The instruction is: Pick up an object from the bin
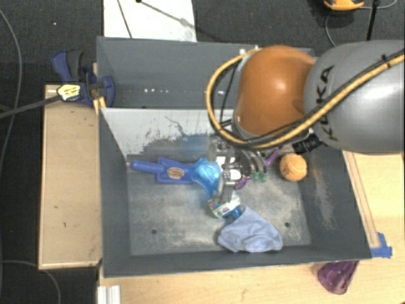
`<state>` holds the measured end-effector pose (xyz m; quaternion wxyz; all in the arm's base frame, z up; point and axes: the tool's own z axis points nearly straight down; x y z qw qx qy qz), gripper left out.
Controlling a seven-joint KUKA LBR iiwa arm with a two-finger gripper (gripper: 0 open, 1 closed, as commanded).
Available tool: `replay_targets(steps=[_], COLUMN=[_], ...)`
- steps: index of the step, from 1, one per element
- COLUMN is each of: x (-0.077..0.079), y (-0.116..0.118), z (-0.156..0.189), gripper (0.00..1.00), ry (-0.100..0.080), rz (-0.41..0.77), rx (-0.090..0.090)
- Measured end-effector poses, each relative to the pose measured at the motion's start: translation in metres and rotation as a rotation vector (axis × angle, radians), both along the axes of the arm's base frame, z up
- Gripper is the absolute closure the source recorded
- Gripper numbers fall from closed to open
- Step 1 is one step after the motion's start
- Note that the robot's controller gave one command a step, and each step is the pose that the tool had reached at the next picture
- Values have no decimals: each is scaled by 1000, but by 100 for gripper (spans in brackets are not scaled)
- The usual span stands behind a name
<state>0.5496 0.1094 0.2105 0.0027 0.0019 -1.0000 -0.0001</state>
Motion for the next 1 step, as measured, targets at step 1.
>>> replay_targets(steps=[1], x=[1], y=[-1], z=[5], gripper=[0], ry=[-8], rz=[-3], rx=[1])
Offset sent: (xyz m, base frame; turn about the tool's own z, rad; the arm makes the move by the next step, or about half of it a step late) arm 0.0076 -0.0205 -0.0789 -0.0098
